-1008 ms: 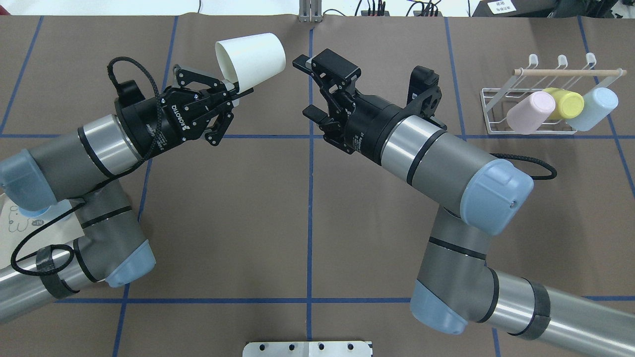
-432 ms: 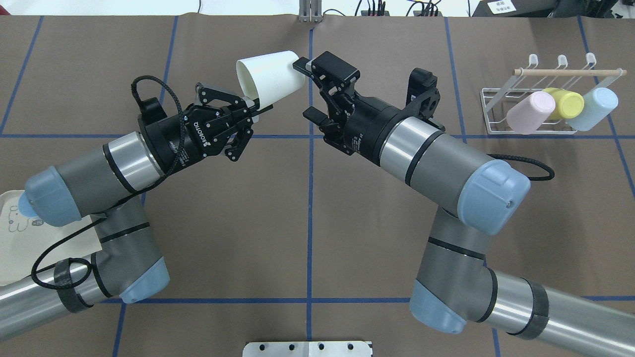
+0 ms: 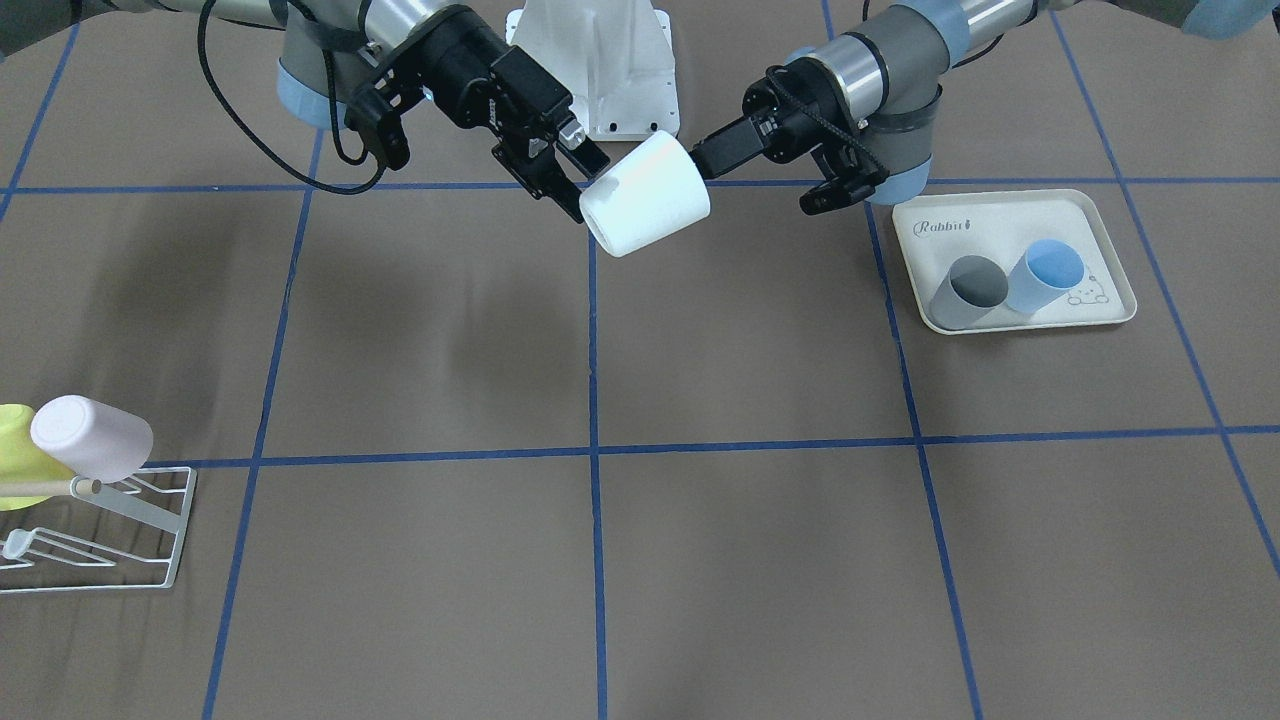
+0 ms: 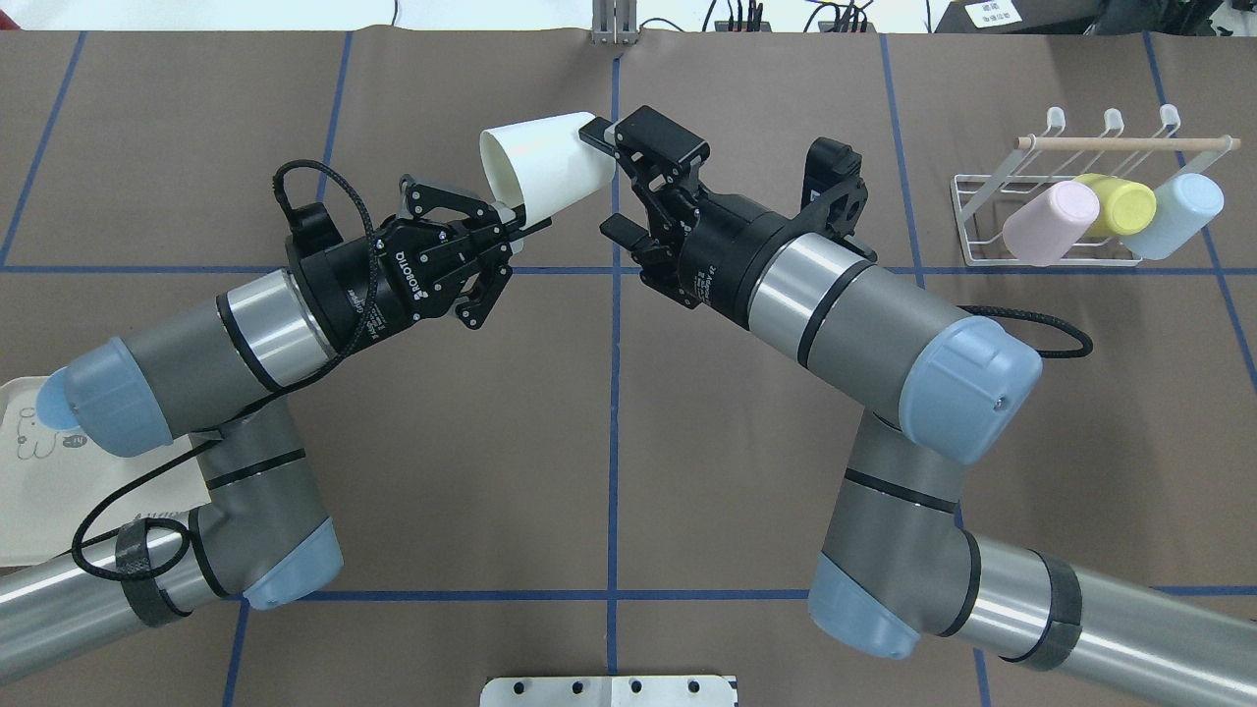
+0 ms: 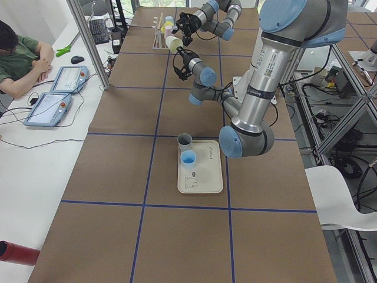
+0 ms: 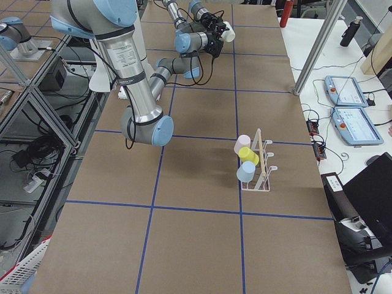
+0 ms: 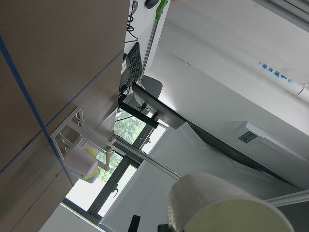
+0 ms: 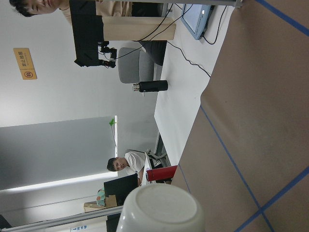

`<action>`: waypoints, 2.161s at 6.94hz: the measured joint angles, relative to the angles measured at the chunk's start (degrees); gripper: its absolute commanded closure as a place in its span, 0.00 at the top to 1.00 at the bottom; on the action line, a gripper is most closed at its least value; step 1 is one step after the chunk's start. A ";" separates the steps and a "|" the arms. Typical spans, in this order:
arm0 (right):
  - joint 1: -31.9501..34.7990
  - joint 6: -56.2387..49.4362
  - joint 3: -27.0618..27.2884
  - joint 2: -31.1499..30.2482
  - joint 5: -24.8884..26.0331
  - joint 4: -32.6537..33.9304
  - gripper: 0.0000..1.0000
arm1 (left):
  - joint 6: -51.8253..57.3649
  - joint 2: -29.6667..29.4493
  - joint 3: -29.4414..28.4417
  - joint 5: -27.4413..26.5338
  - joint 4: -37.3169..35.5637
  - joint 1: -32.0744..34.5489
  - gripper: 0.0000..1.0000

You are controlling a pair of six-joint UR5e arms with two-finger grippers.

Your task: Transfer IKEA cup to right arm and place on rack

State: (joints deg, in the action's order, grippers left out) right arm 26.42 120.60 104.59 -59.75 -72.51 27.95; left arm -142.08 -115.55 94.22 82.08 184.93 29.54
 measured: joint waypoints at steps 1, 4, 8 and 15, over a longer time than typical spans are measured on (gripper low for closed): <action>-0.01 -0.01 -0.11 0.00 0.00 0.00 0.99 | 0.00 -0.07 0.00 -0.52 0.01 -0.46 0.00; -0.02 0.01 -0.17 0.03 0.00 0.00 0.99 | 0.35 -0.95 -0.08 -2.97 -0.27 -2.93 0.00; -0.05 0.01 -0.18 0.07 0.00 0.00 0.99 | 0.40 -1.75 -0.23 -3.23 -0.52 -3.31 0.00; -0.13 0.05 -0.26 -0.02 0.00 0.00 0.00 | 0.48 -2.02 -0.18 -3.90 -0.53 -4.64 0.85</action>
State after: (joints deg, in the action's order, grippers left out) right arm 26.29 120.65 104.33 -59.77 -72.51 27.95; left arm -141.59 -117.57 94.04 78.18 184.40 24.90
